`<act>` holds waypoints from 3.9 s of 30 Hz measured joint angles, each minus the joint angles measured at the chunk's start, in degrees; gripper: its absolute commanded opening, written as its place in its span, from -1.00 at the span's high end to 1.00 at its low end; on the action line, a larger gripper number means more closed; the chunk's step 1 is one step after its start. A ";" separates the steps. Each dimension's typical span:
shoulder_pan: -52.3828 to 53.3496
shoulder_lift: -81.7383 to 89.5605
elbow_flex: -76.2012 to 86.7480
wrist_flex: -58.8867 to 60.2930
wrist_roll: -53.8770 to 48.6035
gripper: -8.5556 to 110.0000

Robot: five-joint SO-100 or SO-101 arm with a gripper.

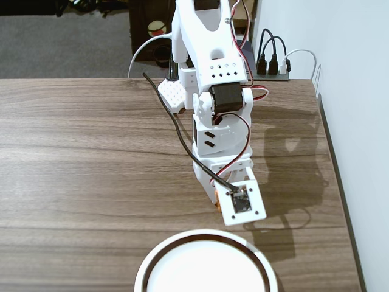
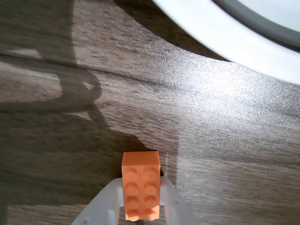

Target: Grasp a lego block and put it on the plate.

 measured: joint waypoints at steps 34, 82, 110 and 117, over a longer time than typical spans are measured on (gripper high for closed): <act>6.94 6.33 -19.42 -4.57 4.92 0.79; 9.14 -19.25 -32.08 -5.62 11.25 0.57; 5.98 27.86 10.55 -1.05 40.78 0.85; 5.36 44.03 22.76 -0.44 50.63 0.85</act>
